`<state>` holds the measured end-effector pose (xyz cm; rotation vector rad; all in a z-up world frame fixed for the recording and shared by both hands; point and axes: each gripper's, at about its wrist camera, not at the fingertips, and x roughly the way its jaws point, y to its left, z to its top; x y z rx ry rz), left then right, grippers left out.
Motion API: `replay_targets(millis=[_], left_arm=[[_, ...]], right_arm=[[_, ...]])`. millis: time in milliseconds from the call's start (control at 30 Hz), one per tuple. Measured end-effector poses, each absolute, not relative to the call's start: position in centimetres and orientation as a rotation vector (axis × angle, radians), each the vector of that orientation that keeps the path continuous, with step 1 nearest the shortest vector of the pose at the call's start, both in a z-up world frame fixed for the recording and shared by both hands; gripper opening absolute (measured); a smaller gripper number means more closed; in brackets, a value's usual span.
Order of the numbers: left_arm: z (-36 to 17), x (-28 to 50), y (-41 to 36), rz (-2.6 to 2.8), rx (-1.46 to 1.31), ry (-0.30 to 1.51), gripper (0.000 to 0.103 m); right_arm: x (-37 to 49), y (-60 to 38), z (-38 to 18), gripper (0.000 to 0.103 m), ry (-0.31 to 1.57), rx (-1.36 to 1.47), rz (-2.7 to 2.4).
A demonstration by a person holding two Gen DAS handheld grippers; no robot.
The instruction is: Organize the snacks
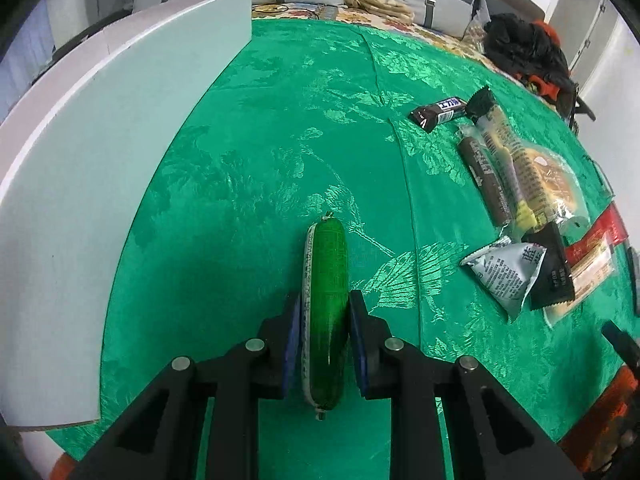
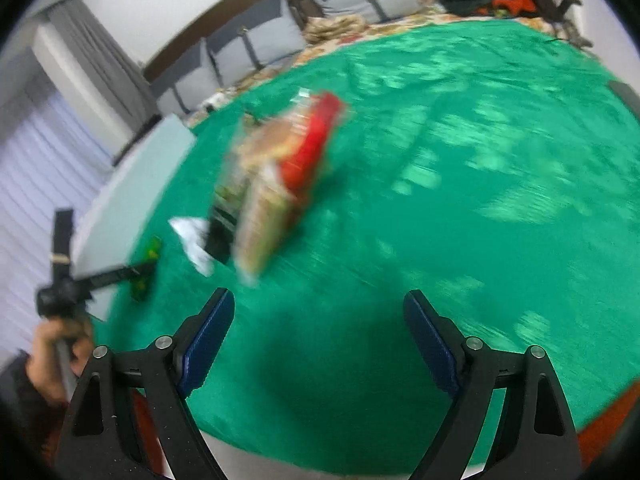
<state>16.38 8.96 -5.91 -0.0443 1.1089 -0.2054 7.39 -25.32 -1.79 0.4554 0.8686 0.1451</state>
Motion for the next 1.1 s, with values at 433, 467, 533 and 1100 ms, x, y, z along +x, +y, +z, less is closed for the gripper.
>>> replay_targets(millis=[433, 467, 533, 1100], left_arm=[[-5.0, 15.7, 9.7, -0.287, -0.164, 1.102, 0.022], [-4.6, 15.5, 9.7, -0.305, -0.185, 1.095, 0.022], [-3.8, 15.3, 9.8, -0.331, -0.221, 1.084, 0.022], [8.7, 15.9, 21.4, -0.242, -0.354, 0.852, 0.022]], right_arm=[[10.6, -24.5, -1.9, 0.017, 0.854, 0.667, 0.203], [10.1, -25.0, -1.5, 0.017, 0.857, 0.670, 0.191], [9.2, -26.1, -0.6, 0.017, 0.850, 0.693, 0.174], [15.6, -12.1, 10.3, 0.017, 0.791, 0.541, 0.506]])
